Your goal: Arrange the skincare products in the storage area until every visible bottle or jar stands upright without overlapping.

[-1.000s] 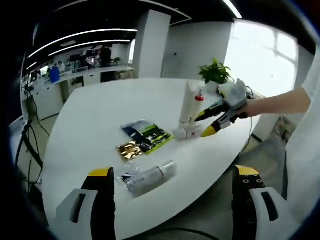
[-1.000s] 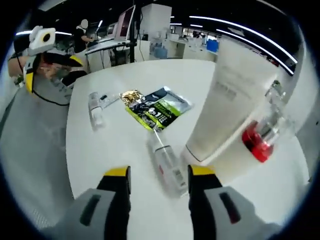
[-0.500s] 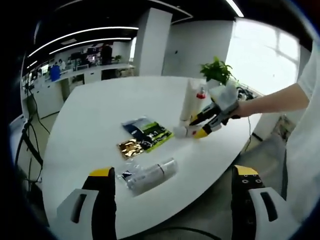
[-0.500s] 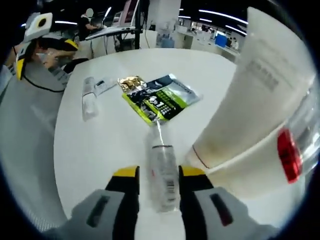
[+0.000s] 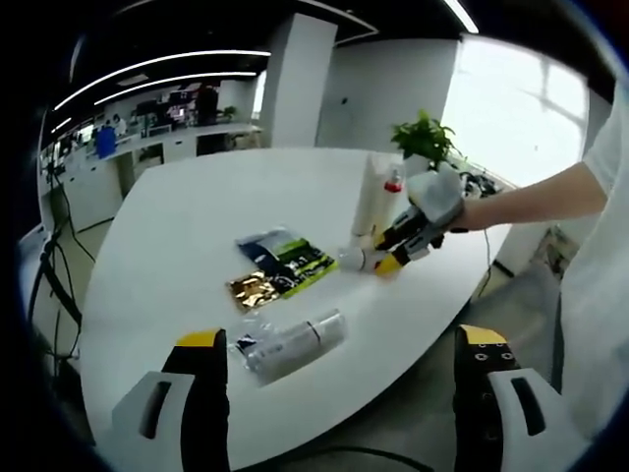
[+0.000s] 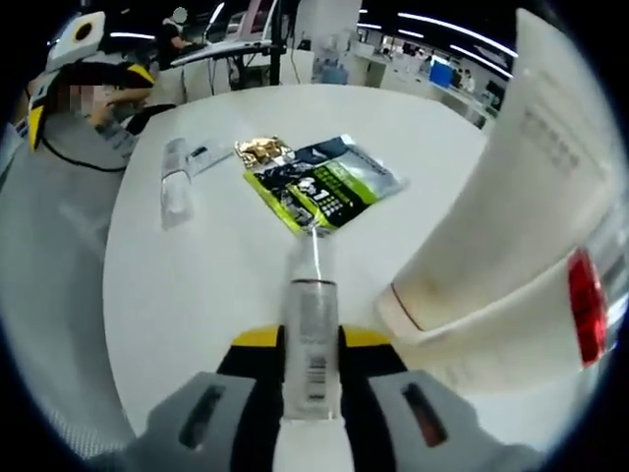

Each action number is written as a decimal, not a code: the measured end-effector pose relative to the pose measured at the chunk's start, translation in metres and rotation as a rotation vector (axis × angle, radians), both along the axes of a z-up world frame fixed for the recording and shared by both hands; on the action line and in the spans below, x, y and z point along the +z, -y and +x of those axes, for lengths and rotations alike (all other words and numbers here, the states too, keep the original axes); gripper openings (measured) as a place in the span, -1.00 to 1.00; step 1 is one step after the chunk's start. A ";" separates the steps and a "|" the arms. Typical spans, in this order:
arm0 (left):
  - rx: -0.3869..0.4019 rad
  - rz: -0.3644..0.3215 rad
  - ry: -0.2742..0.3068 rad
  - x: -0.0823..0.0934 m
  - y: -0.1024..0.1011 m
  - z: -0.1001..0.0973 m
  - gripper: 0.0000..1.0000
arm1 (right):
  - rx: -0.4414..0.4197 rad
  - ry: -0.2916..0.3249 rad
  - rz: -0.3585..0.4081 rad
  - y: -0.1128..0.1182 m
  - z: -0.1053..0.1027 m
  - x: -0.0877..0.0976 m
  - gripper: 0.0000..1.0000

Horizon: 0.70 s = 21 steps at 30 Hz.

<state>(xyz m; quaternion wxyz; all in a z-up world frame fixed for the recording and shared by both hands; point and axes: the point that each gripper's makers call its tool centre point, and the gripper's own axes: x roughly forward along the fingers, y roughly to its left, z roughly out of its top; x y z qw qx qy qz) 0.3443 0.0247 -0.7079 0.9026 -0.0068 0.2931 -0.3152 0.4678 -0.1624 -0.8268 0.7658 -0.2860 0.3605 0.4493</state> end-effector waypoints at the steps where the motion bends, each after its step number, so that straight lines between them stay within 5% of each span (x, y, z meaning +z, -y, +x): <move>1: -0.001 0.000 -0.001 0.000 0.000 0.000 0.88 | -0.010 -0.009 -0.006 0.000 0.000 0.000 -0.60; 12: 0.011 -0.035 -0.015 0.003 0.000 0.001 0.88 | -0.060 -0.048 0.022 0.000 -0.010 0.001 -0.61; 21: -0.015 -0.110 -0.054 0.006 0.019 0.004 0.89 | -0.133 -0.098 0.189 -0.011 -0.033 0.018 -0.62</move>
